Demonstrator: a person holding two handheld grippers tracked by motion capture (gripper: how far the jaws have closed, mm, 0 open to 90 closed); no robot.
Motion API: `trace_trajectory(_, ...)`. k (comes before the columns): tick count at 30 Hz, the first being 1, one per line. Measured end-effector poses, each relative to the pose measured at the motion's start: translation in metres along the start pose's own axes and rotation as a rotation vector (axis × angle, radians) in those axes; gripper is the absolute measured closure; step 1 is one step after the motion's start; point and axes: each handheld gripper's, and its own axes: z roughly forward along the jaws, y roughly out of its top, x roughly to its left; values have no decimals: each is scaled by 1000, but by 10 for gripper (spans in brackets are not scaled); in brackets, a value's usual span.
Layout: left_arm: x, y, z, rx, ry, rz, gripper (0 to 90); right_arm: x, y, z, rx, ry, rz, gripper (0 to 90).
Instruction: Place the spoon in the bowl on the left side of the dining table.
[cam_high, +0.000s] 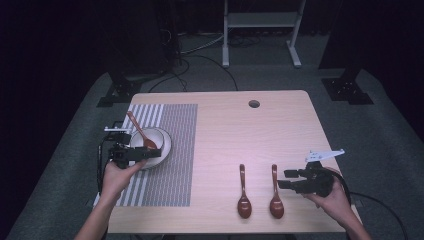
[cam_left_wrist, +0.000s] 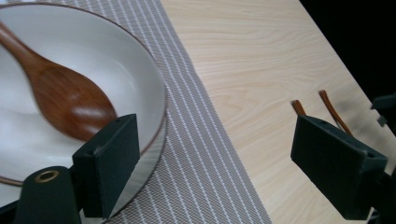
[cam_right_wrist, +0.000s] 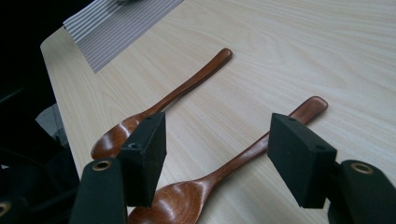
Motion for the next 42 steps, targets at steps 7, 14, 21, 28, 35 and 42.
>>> trace_trajectory(7,-4,-5,4,11,-13,7,141,-1,-1,0,-8,-2,2,366)
trace_trajectory(14,-8,-11,8,18,-19,9,104,-3,-3,-3,-14,-9,7,366)
trace_trajectory(21,-13,-16,12,27,-32,20,93,-5,-5,-5,-18,-12,11,365)
trace_trajectory(28,-20,-20,15,34,-36,44,93,-6,-8,-7,-22,-13,18,364)
trace_trajectory(35,-25,-26,21,53,-48,62,93,-7,-9,-9,-26,-20,21,363)
trace_trajectory(42,-34,-31,26,63,-65,79,93,-10,-13,-11,-33,-25,29,355)
